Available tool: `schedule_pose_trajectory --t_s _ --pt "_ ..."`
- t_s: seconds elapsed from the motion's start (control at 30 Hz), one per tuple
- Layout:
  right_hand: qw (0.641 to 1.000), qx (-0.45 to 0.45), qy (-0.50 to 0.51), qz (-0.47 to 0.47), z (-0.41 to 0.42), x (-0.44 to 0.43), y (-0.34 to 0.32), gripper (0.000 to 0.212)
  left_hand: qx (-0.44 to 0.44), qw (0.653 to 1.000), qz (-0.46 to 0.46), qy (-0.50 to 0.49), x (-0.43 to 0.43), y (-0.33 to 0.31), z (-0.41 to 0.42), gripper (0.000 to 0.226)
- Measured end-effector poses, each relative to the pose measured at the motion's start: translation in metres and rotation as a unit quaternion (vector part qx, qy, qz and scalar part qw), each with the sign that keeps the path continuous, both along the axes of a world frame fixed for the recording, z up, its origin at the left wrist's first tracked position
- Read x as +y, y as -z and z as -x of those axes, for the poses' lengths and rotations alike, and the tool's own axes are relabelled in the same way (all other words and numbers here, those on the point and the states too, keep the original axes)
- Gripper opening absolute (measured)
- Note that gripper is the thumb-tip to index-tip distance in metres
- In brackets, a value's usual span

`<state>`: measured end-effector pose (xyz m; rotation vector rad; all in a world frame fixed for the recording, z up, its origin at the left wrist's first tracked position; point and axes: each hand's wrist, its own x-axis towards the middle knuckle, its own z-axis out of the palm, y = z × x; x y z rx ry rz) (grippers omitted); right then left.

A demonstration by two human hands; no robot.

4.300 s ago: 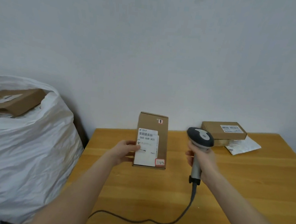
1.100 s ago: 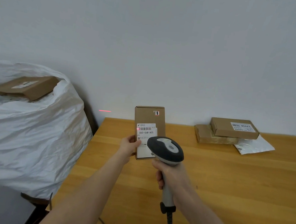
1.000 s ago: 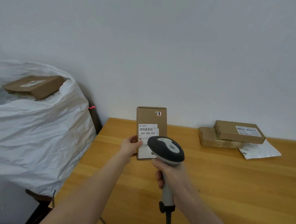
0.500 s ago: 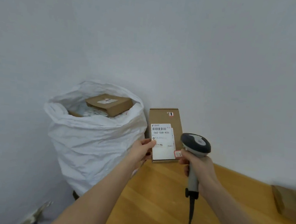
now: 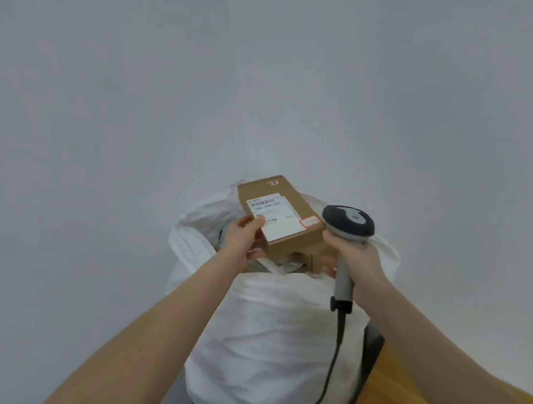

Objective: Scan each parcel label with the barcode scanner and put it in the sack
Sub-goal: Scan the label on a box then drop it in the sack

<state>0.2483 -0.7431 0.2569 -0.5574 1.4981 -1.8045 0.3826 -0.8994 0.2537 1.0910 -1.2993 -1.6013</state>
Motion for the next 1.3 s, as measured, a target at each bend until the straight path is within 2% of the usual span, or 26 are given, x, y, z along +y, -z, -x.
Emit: schedule_pose_trajectory --t_s 0.13,0.23,0.3,0.33,0.4,0.5,0.53,0.57,0.7,0.87,1.03,1.13,1.3 --pt "0.999 -0.023 -0.036 -0.032 -0.011 -0.059 0.006 0.039 -0.026 0.995 -0.067 -0.074 -0.058 0.007 -0.009 0.034" --pt "0.997 -0.026 -0.047 -0.050 -0.005 -0.089 0.020 0.038 -0.076 0.991 -0.054 -0.097 -0.094 0.016 -0.009 0.035" --pt "0.997 -0.031 -0.047 -0.058 0.002 -0.102 0.028 0.036 -0.184 0.979 -0.004 -0.093 -0.109 0.028 -0.003 0.045" --pt "0.996 -0.036 -0.048 -0.061 0.004 -0.105 0.031 0.036 -0.281 0.957 0.035 -0.072 -0.114 0.036 0.000 0.048" --pt "0.995 -0.040 -0.056 -0.071 0.007 -0.109 0.039 0.037 -0.445 0.888 0.121 -0.005 -0.118 0.052 0.005 0.043" --pt "0.993 -0.064 -0.063 -0.077 0.011 -0.110 0.045 0.030 -0.568 0.795 0.181 0.111 -0.116 0.074 0.010 0.035" --pt "0.992 -0.070 -0.068 -0.080 0.013 -0.109 0.044 0.029 -0.586 0.778 0.189 0.121 -0.114 0.078 0.011 0.034" --pt "0.991 -0.072 -0.070 -0.082 0.015 -0.108 0.045 0.029 -0.593 0.771 0.201 0.113 -0.114 0.082 0.013 0.033" --pt "0.994 -0.072 -0.049 -0.071 0.023 -0.090 0.041 0.025 -0.565 0.785 0.254 0.007 -0.108 0.056 0.019 0.036" --pt "0.992 -0.108 0.019 -0.060 0.024 -0.045 0.038 0.021 -0.489 0.777 0.394 0.043 -0.081 0.023 0.056 0.041" --pt "0.979 -0.156 0.118 -0.048 0.028 0.022 0.053 0.023 -0.433 0.726 0.519 0.128 -0.005 0.029 0.118 0.043" --pt "0.967 -0.175 0.181 -0.044 0.034 0.075 0.065 0.025 -0.397 0.684 0.582 0.190 0.046 0.043 0.150 0.043" --pt "0.936 -0.201 0.285 -0.046 0.050 0.175 0.086 0.015 -0.371 0.639 0.597 0.314 0.144 0.076 0.200 0.047"
